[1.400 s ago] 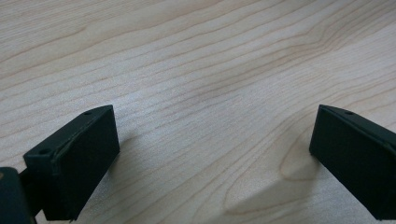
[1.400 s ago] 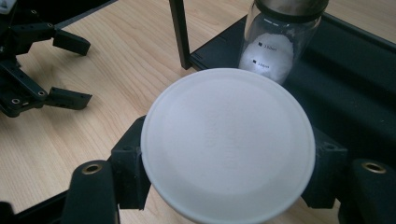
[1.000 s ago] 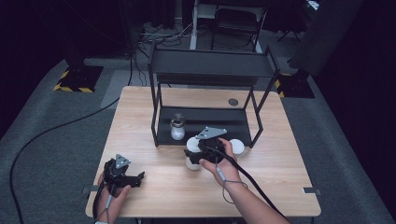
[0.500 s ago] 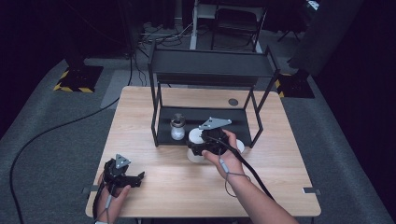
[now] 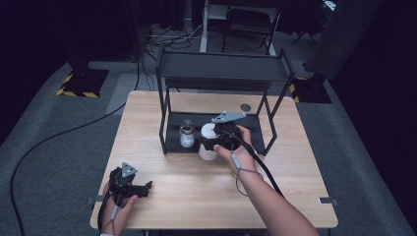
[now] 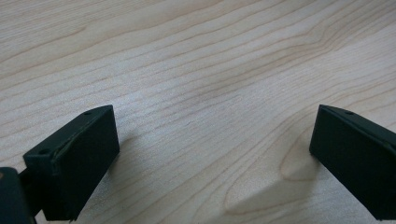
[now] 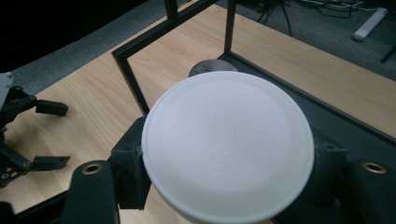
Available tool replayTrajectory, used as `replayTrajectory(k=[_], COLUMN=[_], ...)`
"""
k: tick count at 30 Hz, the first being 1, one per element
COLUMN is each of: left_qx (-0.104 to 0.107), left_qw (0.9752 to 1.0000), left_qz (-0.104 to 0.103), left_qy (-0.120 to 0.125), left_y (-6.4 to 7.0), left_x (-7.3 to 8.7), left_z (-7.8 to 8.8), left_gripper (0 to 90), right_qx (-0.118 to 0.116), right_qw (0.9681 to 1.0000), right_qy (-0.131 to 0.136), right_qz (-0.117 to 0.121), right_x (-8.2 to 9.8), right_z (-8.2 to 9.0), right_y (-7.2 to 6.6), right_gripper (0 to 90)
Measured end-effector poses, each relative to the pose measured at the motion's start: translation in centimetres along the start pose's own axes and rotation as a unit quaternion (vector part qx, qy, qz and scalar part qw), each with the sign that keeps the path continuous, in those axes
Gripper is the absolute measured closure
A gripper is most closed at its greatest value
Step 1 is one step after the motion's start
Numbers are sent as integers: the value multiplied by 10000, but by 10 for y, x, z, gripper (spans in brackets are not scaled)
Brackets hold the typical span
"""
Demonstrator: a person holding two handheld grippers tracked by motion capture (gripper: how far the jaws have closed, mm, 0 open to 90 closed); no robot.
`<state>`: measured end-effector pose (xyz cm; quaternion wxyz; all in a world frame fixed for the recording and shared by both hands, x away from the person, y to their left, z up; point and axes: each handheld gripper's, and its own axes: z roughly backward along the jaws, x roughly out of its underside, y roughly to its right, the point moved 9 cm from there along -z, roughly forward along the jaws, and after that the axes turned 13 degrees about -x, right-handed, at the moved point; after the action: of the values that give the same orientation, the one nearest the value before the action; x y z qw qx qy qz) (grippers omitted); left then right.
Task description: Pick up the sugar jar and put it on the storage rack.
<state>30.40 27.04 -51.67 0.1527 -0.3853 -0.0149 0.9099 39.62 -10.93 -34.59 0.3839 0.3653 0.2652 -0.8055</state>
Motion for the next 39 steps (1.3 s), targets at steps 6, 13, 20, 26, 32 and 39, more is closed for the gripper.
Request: replayTrajectory(k=[6,13,20,26,32,39], left_qx=[2,2,2,2,1,1], left_qw=[10000,10000,10000,10000,10000,10000], left_qz=[-3,1,-4,-3,-3,-3], left_qy=[3,4,3,0,1,1], left_y=[0,0,0,0,0,0], left_x=[0,0,0,0,0,0], left_z=[0,0,0,0,0,0], left_gripper=[10,10,10,10,10,10], right_qx=[102,282,416,476,521,492], right_qw=[9999,9994,9985,9977,9970,9960], right_qy=[48,35,-47,-127,-202,-186], right_qz=[-122,-215,-348,-464,-545,-718], right_x=[-5,-7,-4,-2,1,5], right_z=[-6,-21,-36,-46,-57,-65], right_y=[16,34,49,59,61,64], right_gripper=[332,332,332,331,330,330])
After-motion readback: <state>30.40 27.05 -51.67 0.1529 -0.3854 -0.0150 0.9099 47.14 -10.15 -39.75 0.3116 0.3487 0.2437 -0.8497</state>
